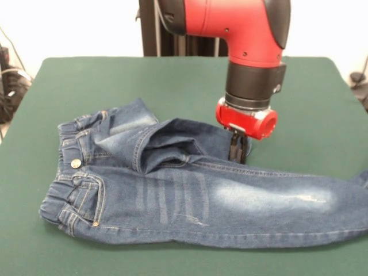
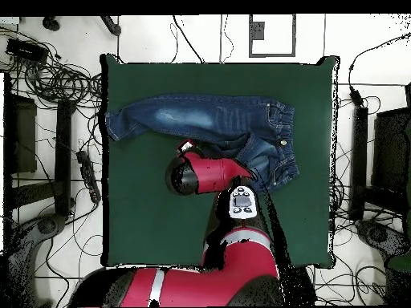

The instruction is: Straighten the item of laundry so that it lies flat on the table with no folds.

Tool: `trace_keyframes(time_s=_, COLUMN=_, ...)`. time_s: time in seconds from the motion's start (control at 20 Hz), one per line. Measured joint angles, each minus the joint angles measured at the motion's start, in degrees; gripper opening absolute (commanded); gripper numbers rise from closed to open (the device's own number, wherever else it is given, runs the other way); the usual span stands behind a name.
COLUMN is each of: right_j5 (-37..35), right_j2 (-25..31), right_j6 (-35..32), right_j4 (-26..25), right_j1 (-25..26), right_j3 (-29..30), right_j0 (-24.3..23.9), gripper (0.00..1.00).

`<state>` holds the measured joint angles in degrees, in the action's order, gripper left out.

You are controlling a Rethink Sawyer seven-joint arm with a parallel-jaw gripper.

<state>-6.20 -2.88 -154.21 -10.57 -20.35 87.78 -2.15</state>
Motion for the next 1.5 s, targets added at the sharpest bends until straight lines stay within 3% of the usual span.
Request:
trace_keyframes(time_s=0.45, right_j5=-0.1, right_j2=-0.7, right_j6=0.0, right_j4=1.8, right_j1=-7.7, right_j3=8.6, right_j0=2.7, gripper=0.00)
trace_keyframes(time_s=0.85, right_j5=-3.0, right_j2=-2.4, right_j6=0.0, right_j4=9.8, right_j1=-15.2, right_j3=14.1, right_j0=13.0, gripper=0.00)
trace_keyframes(time_s=1.5, right_j5=-7.3, right_j2=-7.5, right_j6=-0.1, right_j4=22.5, right_j1=-15.9, right_j3=13.7, right_j0=25.7, gripper=0.00)
